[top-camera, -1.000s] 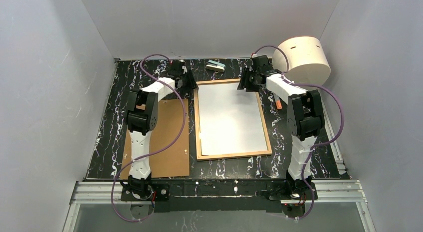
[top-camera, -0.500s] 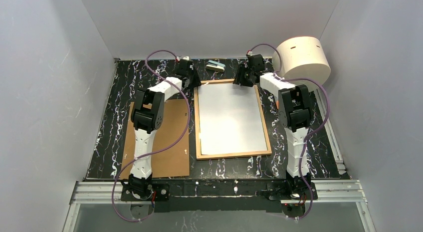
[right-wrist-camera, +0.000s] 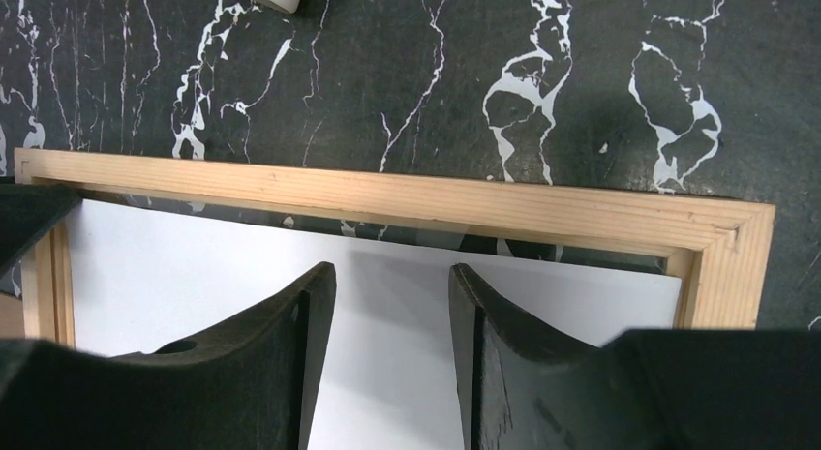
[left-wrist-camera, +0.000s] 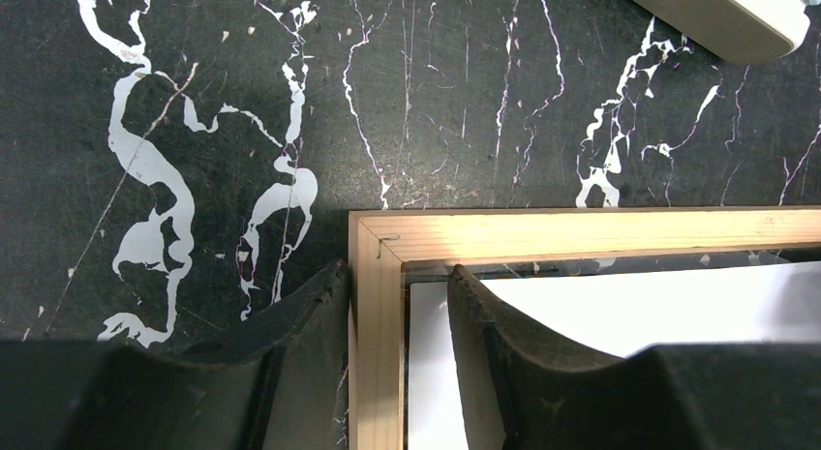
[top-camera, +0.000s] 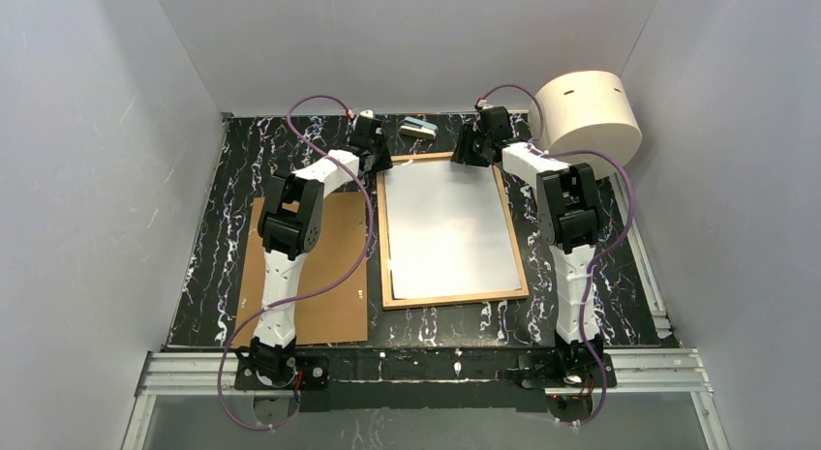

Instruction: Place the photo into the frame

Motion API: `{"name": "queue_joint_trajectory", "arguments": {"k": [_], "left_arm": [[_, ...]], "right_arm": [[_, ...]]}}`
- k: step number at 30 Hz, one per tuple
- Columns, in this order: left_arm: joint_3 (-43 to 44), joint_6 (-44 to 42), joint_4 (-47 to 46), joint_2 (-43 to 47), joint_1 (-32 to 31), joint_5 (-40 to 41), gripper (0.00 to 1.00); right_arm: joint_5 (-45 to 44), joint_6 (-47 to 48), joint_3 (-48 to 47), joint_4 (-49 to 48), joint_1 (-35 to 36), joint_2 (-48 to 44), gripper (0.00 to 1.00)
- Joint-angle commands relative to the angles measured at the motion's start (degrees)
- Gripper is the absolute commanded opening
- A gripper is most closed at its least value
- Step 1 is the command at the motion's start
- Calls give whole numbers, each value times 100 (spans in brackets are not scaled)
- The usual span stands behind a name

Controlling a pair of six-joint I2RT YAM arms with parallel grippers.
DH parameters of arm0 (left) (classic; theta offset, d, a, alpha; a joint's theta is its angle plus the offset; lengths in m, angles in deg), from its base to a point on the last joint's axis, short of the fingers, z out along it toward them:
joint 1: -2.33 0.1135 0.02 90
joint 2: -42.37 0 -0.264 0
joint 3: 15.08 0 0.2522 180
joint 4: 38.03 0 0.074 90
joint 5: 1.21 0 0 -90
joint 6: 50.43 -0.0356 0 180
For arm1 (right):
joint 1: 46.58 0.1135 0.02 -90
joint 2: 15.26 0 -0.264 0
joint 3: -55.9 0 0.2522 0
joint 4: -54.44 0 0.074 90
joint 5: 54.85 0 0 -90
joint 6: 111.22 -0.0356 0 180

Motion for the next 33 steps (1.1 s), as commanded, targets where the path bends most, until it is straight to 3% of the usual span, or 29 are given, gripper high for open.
{"name": "queue_joint_trajectory", "arguments": {"k": [1, 9, 14, 33], "left_arm": [[-111, -72, 1192, -490, 17, 343, 40], [-40, -107, 1256, -516, 16, 217, 38], [2, -99, 1295, -544, 17, 139, 38], [-71, -72, 1337, -561, 17, -58, 37]], "right_arm": [[295, 187, -141, -446, -8, -2, 55], [1234, -64, -329, -764, 215, -18, 54], [1193, -161, -718, -681, 473, 365, 50], [1150, -410, -1181, -1251, 850, 1160, 48]]}}
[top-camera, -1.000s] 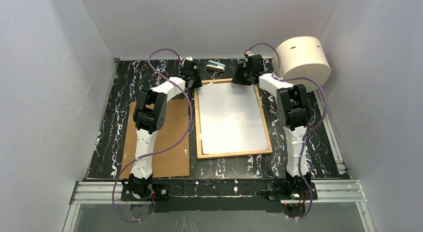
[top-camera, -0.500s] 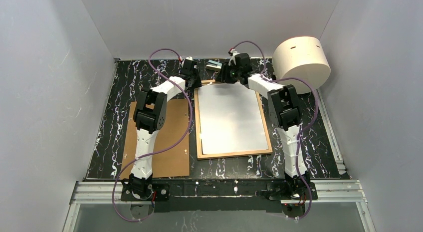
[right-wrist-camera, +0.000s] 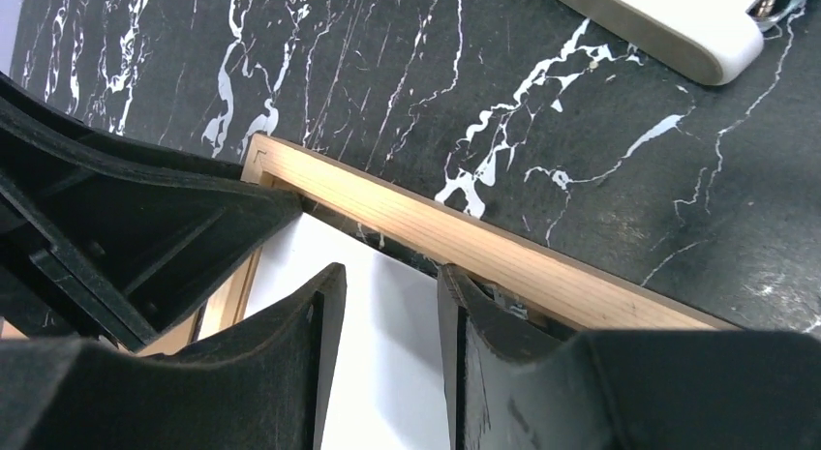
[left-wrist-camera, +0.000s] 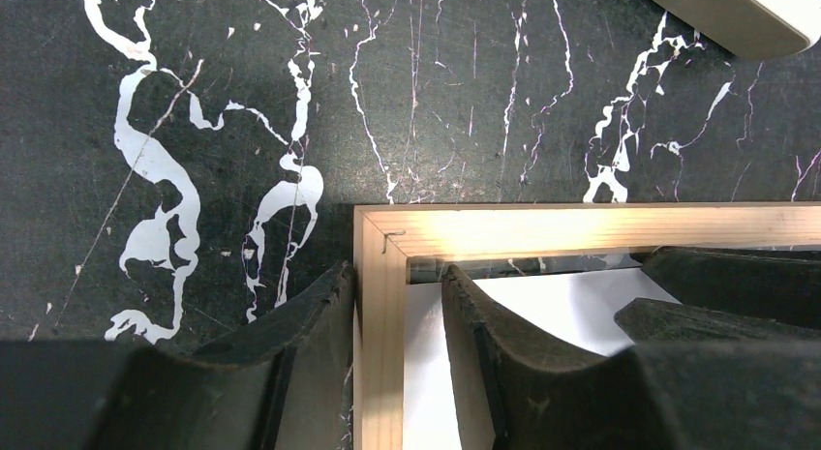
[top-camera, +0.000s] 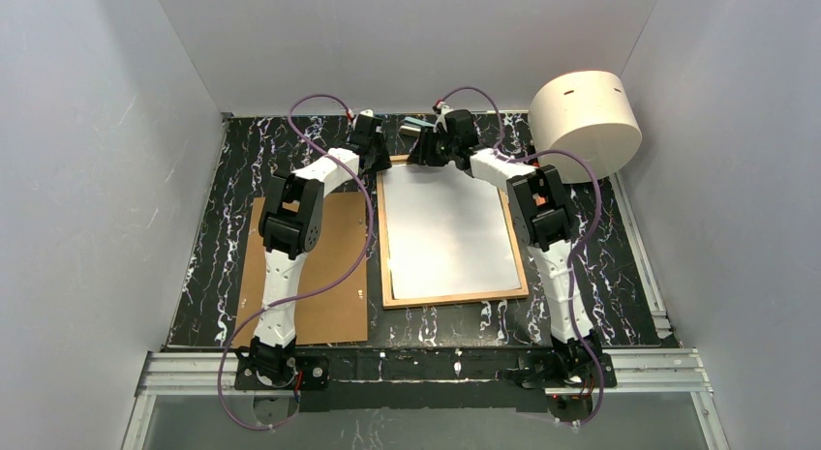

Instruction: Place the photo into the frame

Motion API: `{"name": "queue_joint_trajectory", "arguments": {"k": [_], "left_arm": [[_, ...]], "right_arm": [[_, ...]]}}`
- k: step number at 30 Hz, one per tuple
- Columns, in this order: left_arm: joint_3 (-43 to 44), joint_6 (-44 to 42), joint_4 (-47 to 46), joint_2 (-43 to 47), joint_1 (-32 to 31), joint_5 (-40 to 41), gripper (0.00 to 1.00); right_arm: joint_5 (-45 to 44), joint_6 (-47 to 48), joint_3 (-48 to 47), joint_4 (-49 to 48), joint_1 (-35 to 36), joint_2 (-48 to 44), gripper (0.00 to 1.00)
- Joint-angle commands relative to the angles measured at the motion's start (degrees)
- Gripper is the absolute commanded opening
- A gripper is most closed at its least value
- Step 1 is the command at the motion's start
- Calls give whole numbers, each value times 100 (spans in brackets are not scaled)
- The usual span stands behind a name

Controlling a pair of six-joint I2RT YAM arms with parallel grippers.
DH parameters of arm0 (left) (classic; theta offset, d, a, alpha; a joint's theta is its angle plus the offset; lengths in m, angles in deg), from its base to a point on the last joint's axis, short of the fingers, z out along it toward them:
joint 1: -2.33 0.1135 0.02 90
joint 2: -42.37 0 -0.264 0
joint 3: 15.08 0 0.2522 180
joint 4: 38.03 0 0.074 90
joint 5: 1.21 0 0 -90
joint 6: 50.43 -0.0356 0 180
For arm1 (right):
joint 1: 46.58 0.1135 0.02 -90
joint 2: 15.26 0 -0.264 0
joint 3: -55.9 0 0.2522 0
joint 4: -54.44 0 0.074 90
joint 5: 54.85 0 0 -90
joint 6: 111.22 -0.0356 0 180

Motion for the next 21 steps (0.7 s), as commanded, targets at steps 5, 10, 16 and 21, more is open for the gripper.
{"name": "queue_joint_trajectory", "arguments": {"k": [5, 10, 16, 21], "left_arm": [[-269, -38, 1044, -487, 25, -120, 37], [-258, -37, 1033, -474, 25, -163, 37], [-319, -37, 1040, -445, 25, -114, 37], [-356, -32, 1095, -451, 25, -20, 36]], "right_arm": [[24, -124, -322, -448, 132, 290, 49], [-182, -64, -425, -309, 177, 429, 48], [-1067, 199, -303, -26, 173, 396, 47], [-1883, 289, -145, 129, 126, 303, 46]]}}
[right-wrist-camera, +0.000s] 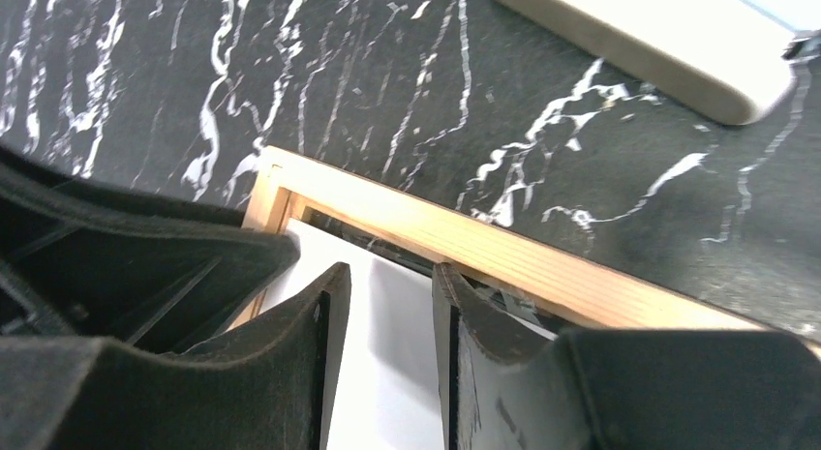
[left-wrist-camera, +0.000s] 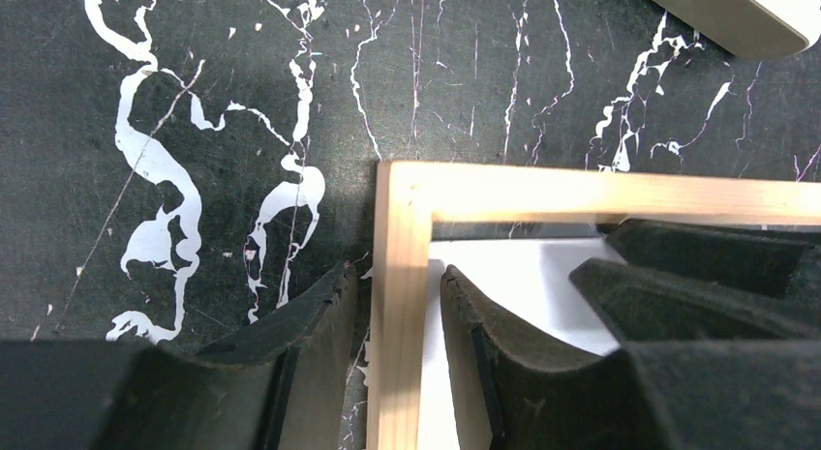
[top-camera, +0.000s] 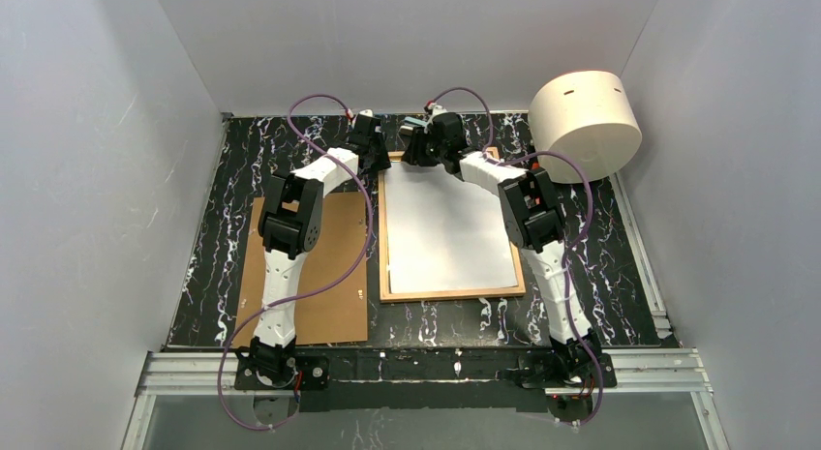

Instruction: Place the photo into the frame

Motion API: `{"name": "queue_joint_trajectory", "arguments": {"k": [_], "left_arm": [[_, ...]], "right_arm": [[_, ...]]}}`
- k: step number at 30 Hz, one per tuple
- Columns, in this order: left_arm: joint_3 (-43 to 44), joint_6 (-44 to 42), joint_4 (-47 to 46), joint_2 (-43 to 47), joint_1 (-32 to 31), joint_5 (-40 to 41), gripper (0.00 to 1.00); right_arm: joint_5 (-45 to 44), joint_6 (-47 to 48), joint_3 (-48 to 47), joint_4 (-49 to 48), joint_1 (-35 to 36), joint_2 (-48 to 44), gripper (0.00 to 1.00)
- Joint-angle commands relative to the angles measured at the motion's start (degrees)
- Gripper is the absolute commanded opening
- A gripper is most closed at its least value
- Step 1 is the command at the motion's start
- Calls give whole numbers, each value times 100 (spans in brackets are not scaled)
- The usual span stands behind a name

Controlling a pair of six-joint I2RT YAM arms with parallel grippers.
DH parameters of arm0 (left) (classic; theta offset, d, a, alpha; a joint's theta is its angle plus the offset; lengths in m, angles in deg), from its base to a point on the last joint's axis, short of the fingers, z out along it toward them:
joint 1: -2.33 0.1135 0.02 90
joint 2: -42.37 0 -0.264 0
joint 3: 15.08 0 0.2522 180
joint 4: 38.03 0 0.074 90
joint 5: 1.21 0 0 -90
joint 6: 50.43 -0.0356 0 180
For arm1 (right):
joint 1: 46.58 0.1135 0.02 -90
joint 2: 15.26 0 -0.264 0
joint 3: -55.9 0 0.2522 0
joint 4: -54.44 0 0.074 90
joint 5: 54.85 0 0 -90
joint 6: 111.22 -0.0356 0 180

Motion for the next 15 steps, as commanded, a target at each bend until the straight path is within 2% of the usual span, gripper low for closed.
{"name": "queue_joint_trajectory", "arguments": {"k": [1, 7, 15], "left_arm": [[-347, -39, 1108, -452, 30, 55, 36], [-399, -24, 1115, -486, 32, 45, 35], [-315, -11, 1145, -353, 57, -277, 36]], "right_arm": [[-1314, 318, 104, 342, -159, 71, 46], [-1515, 374, 325, 325, -328, -184, 45], [-773, 542, 248, 711, -438, -765, 46]]}}
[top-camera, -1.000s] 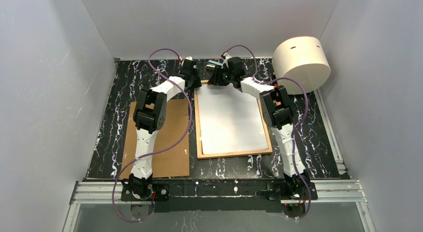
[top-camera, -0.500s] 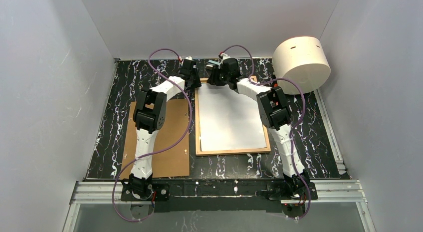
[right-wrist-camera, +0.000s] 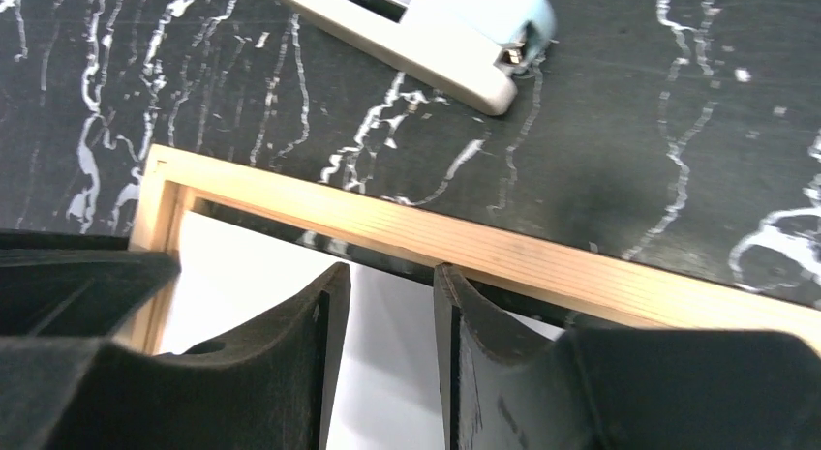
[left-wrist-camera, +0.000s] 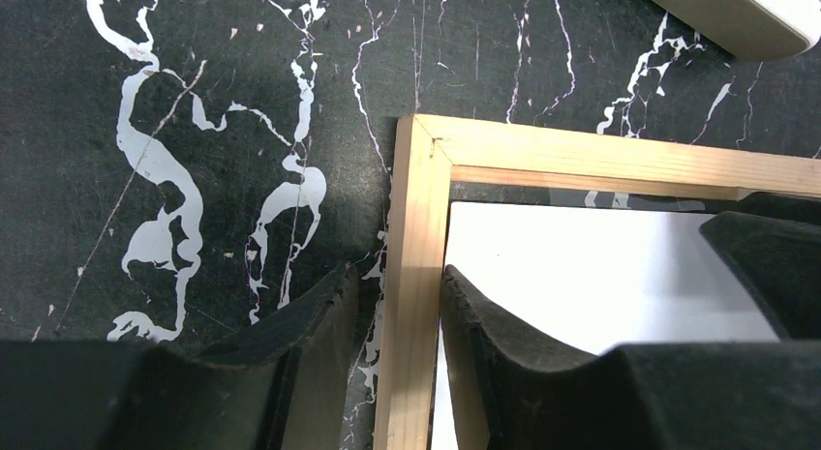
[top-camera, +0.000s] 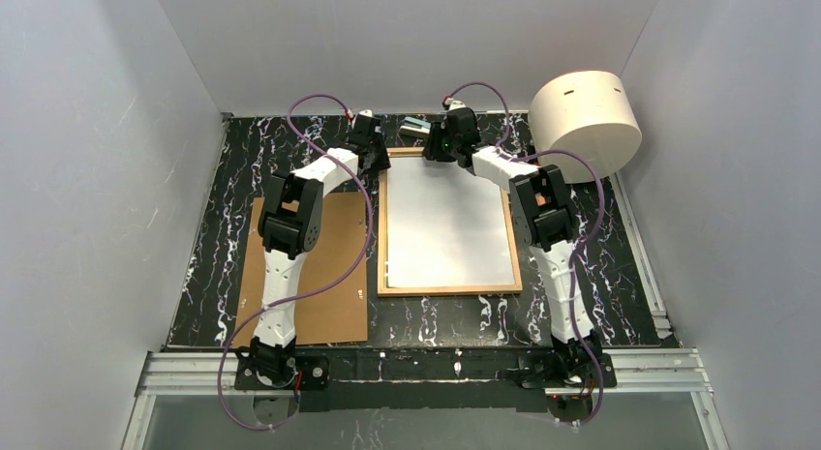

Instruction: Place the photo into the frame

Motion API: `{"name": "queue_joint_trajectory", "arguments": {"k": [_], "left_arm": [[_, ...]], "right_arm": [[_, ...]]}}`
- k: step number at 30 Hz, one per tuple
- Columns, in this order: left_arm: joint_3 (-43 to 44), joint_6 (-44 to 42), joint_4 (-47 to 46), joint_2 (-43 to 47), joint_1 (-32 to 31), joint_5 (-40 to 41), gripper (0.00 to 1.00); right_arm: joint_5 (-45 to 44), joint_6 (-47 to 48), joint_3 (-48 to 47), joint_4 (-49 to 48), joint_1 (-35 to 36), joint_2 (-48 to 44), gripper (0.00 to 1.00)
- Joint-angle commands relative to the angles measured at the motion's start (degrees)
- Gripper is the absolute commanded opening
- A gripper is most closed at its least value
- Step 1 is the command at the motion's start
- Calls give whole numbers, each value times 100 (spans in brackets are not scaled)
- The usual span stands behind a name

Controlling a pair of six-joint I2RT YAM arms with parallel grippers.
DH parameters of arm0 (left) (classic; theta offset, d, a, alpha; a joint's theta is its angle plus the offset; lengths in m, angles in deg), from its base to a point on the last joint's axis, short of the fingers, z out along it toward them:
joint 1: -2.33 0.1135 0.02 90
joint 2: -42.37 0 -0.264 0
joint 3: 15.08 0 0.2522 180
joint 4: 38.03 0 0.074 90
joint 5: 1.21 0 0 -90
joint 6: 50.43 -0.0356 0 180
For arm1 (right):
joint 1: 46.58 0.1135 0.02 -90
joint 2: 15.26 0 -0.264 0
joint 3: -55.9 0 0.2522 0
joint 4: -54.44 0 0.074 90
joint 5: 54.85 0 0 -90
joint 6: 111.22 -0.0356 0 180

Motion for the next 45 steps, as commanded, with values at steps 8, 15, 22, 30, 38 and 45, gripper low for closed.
{"name": "queue_joint_trajectory", "arguments": {"k": [8, 15, 22, 30, 38, 45], "left_arm": [[209, 34, 1251, -37, 94, -1172, 48], [627, 61, 1215, -24, 104, -1083, 57], [890, 175, 881, -398, 97, -641, 63], [855, 244, 589, -698, 91, 82, 71], [923, 340, 599, -943, 82, 326, 58], [789, 189, 709, -953, 78, 334, 52]], "right_arm": [[-87, 290, -98, 995, -337, -1082, 52], [321, 386, -254, 1270, -512, -970, 57], [1016, 278, -268, 1172, -516, -641, 57], [1383, 156, -416, 1052, -503, -218, 53], [1259, 132, -400, 975, -501, -137, 51], [437, 158, -301, 1146, -539, -235, 53]]}}
